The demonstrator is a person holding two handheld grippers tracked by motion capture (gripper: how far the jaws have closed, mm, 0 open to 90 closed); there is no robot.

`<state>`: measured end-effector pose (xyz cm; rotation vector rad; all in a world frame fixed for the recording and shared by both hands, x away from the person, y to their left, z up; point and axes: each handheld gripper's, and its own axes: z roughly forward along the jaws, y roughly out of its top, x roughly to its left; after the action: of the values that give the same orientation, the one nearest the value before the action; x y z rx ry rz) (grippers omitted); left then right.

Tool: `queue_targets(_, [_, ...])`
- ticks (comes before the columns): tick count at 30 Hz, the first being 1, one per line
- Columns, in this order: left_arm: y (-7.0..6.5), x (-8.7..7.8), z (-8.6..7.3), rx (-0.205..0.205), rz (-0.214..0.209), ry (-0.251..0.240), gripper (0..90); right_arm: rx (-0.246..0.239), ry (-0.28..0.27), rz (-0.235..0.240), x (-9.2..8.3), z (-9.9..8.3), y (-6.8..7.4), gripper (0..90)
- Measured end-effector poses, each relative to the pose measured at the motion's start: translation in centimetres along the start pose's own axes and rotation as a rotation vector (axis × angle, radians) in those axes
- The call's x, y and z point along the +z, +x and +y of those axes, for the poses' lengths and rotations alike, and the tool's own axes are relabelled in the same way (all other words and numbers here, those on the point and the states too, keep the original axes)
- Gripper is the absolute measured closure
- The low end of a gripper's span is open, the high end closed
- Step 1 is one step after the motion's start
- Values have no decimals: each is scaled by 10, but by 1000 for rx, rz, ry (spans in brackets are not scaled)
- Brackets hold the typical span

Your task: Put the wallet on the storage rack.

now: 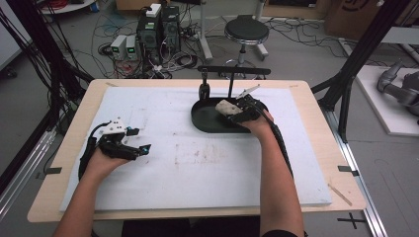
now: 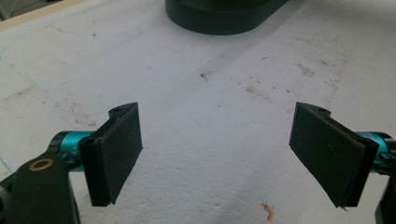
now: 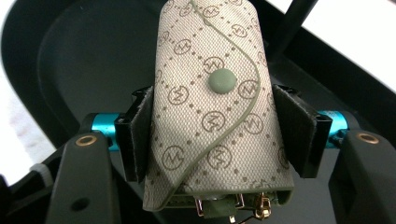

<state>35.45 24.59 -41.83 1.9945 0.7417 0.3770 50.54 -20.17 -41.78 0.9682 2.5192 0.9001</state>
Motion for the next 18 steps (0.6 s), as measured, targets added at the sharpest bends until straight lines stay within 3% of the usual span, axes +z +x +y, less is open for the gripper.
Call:
queue_targets(5, [0,0,0,4,-4,-4,169,-5,34,-12,8,-2,-1,356])
queue_targets(12, [0,0,0,4,-6,2,169,31,59,-1,13,-5,-2,329])
queue_targets(18, [0,1,0,4,-4,10,169,59,30,-12,5,-4,-3,252])
